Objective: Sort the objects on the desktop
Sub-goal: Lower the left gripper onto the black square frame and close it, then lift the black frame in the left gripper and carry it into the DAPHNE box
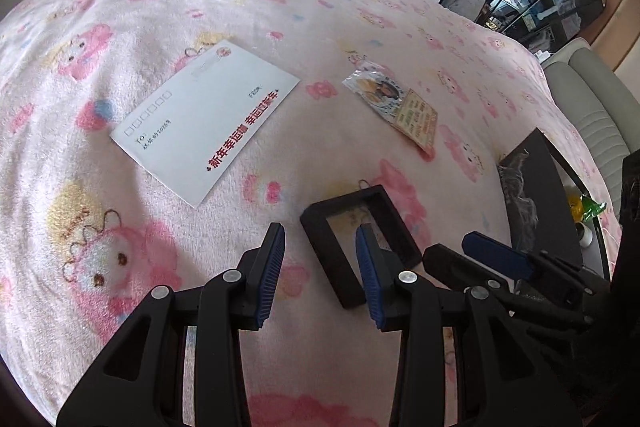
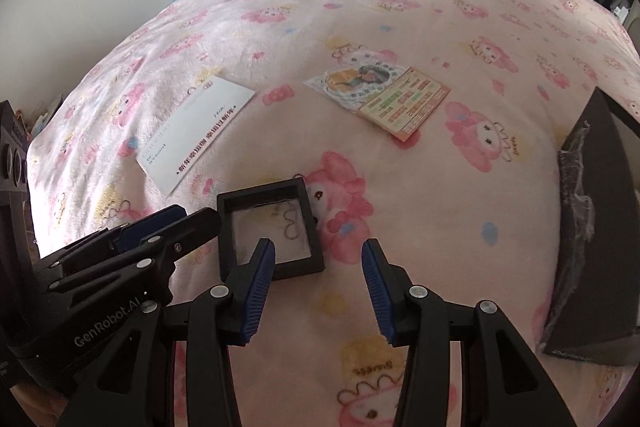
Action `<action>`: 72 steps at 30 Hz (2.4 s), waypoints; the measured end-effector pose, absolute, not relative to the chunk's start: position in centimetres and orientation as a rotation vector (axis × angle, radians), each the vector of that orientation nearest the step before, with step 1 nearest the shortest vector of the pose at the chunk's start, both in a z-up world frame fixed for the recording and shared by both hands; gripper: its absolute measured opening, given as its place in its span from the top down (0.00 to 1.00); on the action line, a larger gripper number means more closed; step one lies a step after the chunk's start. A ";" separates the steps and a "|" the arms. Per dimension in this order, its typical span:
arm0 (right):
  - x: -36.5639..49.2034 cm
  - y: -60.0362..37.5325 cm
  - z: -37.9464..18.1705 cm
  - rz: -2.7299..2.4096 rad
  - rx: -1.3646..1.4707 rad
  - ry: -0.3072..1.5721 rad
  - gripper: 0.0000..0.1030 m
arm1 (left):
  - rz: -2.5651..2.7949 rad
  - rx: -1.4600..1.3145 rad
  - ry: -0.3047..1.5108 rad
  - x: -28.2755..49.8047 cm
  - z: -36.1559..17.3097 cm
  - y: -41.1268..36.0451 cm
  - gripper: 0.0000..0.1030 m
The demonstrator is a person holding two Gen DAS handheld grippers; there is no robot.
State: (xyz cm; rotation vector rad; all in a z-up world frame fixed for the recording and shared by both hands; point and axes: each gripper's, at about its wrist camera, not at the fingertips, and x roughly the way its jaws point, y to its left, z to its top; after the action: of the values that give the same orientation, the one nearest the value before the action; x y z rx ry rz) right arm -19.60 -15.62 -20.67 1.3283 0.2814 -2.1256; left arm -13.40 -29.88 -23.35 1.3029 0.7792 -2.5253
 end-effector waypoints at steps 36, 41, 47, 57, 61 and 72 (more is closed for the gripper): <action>-14.8 -8.1 -21.0 -1.986 1.447 0.146 0.77 | -2.668 1.466 0.909 -9.4 -22.5 -21.7 0.77; -11.9 -3.4 -21.3 -2.009 1.517 0.097 0.77 | -2.684 1.566 0.969 -7.8 -23.5 -18.1 0.77; -9.9 0.3 -21.5 -2.014 1.551 0.028 0.77 | -2.703 1.683 0.920 -7.0 -24.1 -14.9 0.77; -10.0 2.1 -22.4 -2.037 1.570 -0.018 0.77 | -2.639 1.744 0.822 -6.9 -24.7 -13.9 0.75; -10.2 2.2 -23.2 -2.014 1.579 -0.060 0.77 | -2.618 1.775 0.802 -6.3 -25.4 -13.5 0.78; -10.5 6.9 -17.5 -2.168 1.428 -0.165 0.78 | -2.841 1.654 0.679 -8.3 -18.4 -7.9 0.78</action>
State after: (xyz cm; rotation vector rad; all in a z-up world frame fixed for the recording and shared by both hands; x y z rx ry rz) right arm -10.55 6.93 -17.48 1.4284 -0.1653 -2.1682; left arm -8.34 -7.90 -18.45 1.6541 0.6792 -2.8409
